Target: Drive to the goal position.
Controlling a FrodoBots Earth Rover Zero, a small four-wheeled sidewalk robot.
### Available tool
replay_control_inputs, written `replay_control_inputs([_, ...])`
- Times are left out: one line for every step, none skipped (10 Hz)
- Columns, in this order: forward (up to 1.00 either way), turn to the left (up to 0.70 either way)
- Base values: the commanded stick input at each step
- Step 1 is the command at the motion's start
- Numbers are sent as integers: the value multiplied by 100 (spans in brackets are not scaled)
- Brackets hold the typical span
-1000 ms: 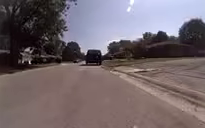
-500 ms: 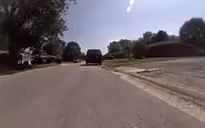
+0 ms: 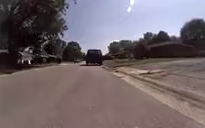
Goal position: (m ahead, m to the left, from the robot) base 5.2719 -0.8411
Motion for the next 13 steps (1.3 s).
replay_control_inputs([50, 0])
replay_control_inputs([50, 0])
replay_control_inputs([50, 0])
replay_control_inputs([50, 0])
replay_control_inputs([50, 0])
replay_control_inputs([50, 45])
replay_control_inputs([50, 50])
replay_control_inputs([50, 38])
replay_control_inputs([50, 25])
replay_control_inputs([50, 12])
replay_control_inputs([50, 0])
replay_control_inputs([50, 0])
replay_control_inputs([50, 0])
